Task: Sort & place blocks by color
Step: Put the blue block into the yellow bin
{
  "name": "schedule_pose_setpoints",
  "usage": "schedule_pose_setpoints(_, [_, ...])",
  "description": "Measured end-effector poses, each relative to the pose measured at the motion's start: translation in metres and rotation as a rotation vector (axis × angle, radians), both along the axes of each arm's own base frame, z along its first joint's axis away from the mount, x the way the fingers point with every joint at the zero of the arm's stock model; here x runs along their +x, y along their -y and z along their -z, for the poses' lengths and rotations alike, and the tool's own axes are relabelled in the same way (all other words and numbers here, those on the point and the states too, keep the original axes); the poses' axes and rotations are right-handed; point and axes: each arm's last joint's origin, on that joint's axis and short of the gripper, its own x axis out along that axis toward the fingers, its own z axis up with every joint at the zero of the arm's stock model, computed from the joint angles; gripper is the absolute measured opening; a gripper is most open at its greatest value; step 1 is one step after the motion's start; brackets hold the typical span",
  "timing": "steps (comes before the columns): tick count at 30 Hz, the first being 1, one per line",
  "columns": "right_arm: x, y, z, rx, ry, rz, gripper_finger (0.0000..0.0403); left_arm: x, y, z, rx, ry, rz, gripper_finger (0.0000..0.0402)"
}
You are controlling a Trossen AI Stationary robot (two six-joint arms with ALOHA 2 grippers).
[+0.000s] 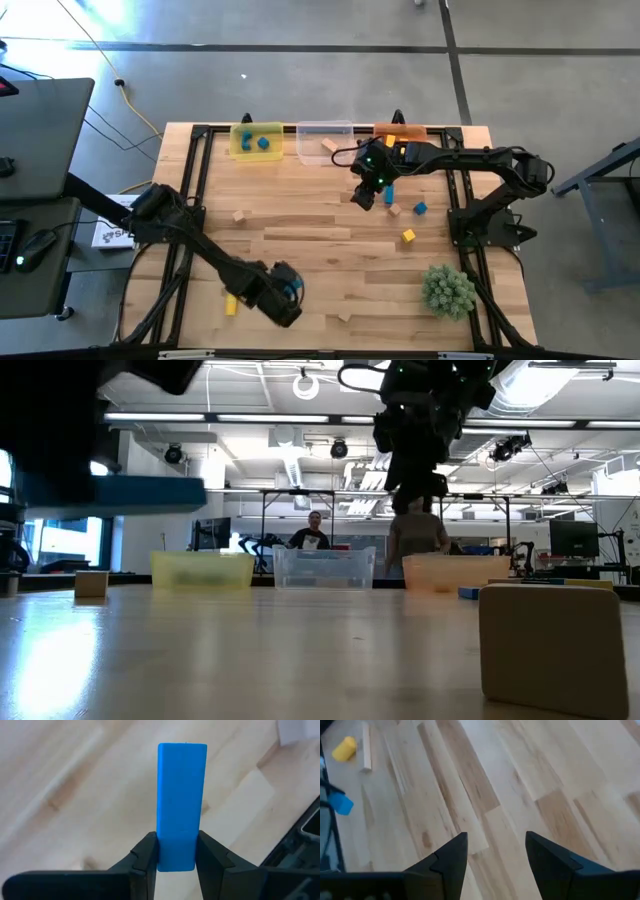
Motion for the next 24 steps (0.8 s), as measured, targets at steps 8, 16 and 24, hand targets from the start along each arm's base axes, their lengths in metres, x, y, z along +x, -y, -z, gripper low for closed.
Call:
schedule_pose_setpoints(8, [0.002,0.001,-0.001,-0.116,0.052,-0.129,0.0188,0.005,-0.054,-0.041,0.029,0.058,0.053,0.0078])
schedule_pose_setpoints(16, [0.012,0.003,-0.010,-0.263,0.216,-0.285,0.0191,-0.004,-0.121,-0.087,0.032,0.152,0.061,0.0078])
schedule_pose_setpoints(24, [0.024,0.005,-0.025,-0.465,0.428,-0.449,0.0190,-0.019,-0.180,-0.110,-0.052,0.190,0.080,0.0078])
